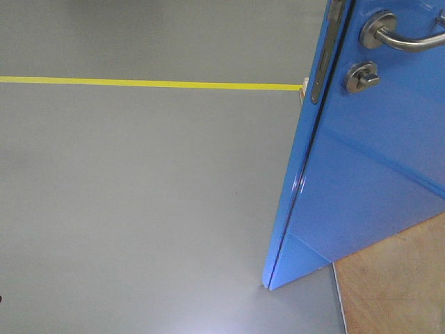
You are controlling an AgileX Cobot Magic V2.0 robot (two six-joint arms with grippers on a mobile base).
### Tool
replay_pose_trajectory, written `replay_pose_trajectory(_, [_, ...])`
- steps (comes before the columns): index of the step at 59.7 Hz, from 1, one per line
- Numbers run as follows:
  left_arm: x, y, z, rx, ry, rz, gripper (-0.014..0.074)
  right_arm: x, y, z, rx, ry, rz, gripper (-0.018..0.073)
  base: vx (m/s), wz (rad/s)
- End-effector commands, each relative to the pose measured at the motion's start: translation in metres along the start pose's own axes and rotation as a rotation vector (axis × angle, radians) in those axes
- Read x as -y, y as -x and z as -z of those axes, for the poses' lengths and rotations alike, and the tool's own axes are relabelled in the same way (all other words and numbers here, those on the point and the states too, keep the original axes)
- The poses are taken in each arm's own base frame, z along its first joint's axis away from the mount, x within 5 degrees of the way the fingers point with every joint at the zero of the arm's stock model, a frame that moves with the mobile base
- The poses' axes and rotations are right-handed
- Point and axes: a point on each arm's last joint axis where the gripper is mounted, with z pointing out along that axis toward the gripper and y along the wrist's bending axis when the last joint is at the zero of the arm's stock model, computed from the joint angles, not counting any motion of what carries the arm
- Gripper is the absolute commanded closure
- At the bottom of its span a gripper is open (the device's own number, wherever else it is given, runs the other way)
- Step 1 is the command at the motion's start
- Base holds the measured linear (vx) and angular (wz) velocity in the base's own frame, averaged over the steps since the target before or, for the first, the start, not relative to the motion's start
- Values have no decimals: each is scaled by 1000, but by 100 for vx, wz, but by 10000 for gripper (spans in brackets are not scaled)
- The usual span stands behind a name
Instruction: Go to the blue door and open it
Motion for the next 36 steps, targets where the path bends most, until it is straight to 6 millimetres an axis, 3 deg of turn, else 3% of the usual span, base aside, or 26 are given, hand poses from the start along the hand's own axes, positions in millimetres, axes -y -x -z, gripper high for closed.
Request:
replay_pose_trajectory(1, [0, 6, 1, 92, -4, 2, 526, -10, 20, 14, 125, 25, -2, 567, 11, 4])
replay_pose_trajectory(36, [0, 6, 1, 92, -4, 2, 526, -10, 20, 14, 125, 25, -2, 567, 16, 2])
